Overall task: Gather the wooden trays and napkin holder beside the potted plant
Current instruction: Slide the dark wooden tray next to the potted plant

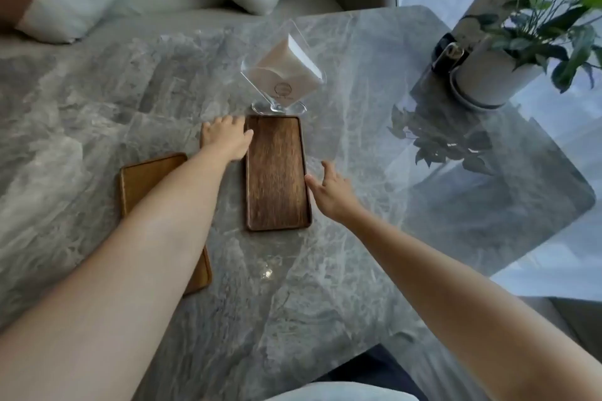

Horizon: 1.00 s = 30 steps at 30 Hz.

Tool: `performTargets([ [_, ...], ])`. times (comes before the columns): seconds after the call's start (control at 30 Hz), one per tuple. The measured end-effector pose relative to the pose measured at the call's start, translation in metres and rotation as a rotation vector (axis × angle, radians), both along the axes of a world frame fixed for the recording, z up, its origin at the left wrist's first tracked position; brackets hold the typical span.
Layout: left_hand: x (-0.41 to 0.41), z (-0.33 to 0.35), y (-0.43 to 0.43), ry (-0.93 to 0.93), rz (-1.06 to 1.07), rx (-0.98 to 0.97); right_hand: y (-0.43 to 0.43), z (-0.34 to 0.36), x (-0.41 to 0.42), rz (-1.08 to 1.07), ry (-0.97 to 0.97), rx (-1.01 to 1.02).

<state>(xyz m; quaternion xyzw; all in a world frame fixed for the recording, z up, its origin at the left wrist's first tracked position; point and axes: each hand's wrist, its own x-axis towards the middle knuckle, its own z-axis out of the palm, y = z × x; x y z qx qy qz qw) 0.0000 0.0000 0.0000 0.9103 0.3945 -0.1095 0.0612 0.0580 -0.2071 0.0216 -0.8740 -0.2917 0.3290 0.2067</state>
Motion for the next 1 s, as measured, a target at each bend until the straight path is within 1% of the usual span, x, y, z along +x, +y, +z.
performTargets([
  [0.1,0.007,-0.002,0.008,0.013,0.017,-0.067,-0.001,-0.006,0.000,-0.023,0.064,-0.016],
  [0.23,0.018,-0.009,0.013,0.014,0.033,-0.134,0.000,-0.018,0.001,-0.140,0.203,-0.071],
  [0.47,0.039,-0.018,0.019,0.063,-0.013,-0.161,-0.003,-0.034,-0.007,-0.320,0.377,-0.150],
  [0.67,0.046,-0.025,0.020,0.051,-0.022,-0.153,-0.004,-0.043,-0.018,-0.532,0.510,-0.114],
  [0.77,0.044,-0.027,0.019,0.031,0.011,-0.170,-0.002,-0.049,-0.021,-0.631,0.529,-0.088],
  [1.0,0.027,-0.024,0.008,0.009,0.124,-0.220,-0.009,-0.055,-0.022,-0.652,0.486,-0.038],
])
